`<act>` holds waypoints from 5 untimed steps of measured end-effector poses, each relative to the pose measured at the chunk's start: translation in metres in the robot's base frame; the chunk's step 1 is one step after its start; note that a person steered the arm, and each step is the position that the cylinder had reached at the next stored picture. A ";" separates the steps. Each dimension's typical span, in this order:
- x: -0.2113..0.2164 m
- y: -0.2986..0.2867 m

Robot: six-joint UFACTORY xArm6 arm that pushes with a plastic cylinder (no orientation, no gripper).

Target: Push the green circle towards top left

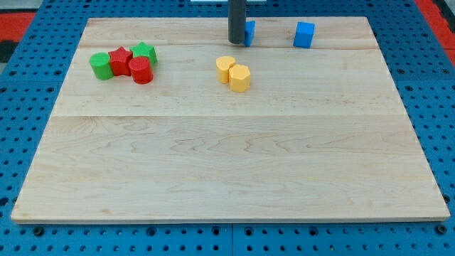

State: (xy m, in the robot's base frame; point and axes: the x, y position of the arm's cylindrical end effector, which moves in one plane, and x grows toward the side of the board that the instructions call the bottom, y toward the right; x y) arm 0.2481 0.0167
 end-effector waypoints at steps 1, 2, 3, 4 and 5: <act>0.019 -0.001; 0.035 -0.001; 0.035 -0.001; 0.036 0.024; 0.061 0.057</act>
State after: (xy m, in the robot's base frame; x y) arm 0.3094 0.0740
